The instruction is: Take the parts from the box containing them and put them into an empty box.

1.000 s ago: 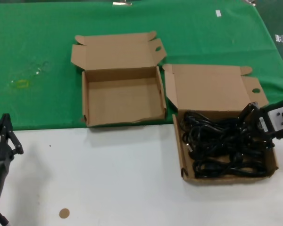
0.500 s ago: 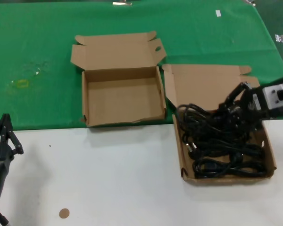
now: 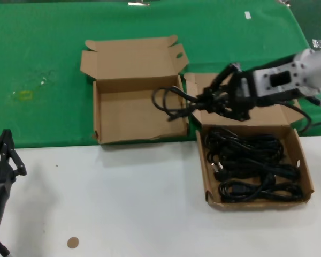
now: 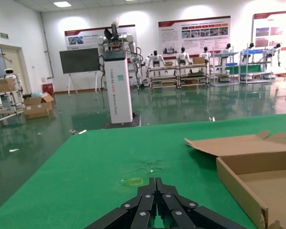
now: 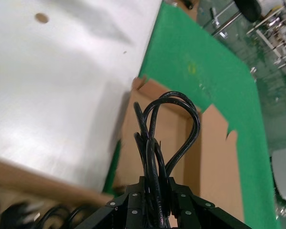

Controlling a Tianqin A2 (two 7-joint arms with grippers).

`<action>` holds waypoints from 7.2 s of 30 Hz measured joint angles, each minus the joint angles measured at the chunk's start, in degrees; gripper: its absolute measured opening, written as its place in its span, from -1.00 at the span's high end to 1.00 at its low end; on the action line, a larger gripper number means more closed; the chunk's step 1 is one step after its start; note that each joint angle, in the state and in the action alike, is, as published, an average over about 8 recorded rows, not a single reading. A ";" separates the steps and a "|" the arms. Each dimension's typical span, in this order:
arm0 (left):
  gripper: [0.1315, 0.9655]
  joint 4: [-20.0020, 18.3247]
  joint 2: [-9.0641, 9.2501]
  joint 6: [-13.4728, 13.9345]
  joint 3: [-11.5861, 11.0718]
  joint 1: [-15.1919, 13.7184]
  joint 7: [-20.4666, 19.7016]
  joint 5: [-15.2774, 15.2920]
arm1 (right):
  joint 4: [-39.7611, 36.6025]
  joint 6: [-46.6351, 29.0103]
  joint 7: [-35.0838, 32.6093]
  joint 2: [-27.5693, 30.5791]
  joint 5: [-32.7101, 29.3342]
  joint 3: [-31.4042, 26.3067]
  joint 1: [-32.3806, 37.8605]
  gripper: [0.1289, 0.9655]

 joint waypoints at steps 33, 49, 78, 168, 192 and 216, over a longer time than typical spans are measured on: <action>0.95 0.00 0.00 0.00 0.00 0.00 0.00 0.00 | -27.41 17.20 -11.92 -24.96 -4.66 -5.72 8.99 0.75; 0.95 0.00 0.00 0.00 0.00 0.00 0.00 0.00 | -40.34 21.22 -20.68 -29.30 -3.80 -5.51 12.34 0.75; 0.95 0.00 0.00 0.00 0.00 0.00 0.00 0.00 | -40.29 22.14 -19.43 -29.40 -4.36 -5.50 12.96 0.26; -1.00 0.00 0.00 0.00 0.00 0.00 0.02 -0.01 | 17.03 63.21 10.88 -20.47 23.06 25.54 -52.95 -1.00; -1.00 0.00 0.00 0.00 0.00 0.00 0.01 -0.01 | 19.64 65.37 12.19 -20.15 24.50 27.13 -56.24 -1.00; -1.00 0.00 0.00 0.00 0.00 0.00 0.02 -0.01 | 19.64 65.37 12.19 -20.15 24.50 27.13 -56.24 -1.00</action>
